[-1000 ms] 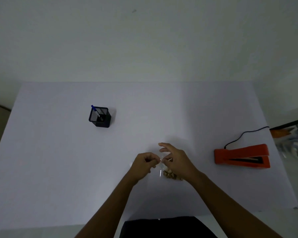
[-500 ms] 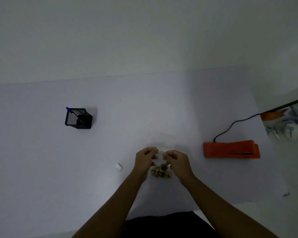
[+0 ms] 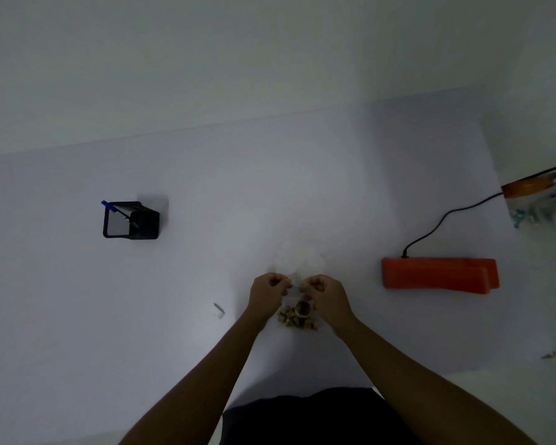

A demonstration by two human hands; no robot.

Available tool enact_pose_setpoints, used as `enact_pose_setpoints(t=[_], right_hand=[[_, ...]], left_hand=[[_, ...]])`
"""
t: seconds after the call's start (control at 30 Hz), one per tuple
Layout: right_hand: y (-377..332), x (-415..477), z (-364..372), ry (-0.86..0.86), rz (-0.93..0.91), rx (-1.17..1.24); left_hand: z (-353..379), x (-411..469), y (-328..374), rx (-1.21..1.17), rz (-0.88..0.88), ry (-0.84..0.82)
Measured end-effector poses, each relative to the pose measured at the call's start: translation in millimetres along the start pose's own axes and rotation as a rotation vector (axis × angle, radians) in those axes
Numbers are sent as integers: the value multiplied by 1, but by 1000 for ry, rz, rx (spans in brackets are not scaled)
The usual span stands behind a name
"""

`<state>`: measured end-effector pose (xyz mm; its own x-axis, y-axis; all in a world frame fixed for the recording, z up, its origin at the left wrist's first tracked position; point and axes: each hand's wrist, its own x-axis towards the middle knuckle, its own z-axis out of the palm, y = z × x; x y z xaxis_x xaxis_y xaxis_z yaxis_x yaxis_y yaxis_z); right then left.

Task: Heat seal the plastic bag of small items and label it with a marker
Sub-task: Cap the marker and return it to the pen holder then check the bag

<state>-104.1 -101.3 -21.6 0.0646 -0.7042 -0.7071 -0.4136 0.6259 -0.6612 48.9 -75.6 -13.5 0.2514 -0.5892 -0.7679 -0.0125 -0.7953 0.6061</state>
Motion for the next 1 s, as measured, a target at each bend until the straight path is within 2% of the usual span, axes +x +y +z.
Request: enact_pose_setpoints(t=[0.53, 1.0], right_hand=[[11, 24, 0, 50, -43, -197], [13, 22, 8, 148, -79, -283]], left_hand=[[19, 13, -9, 411, 138, 87], [34, 18, -9, 500, 197, 211]])
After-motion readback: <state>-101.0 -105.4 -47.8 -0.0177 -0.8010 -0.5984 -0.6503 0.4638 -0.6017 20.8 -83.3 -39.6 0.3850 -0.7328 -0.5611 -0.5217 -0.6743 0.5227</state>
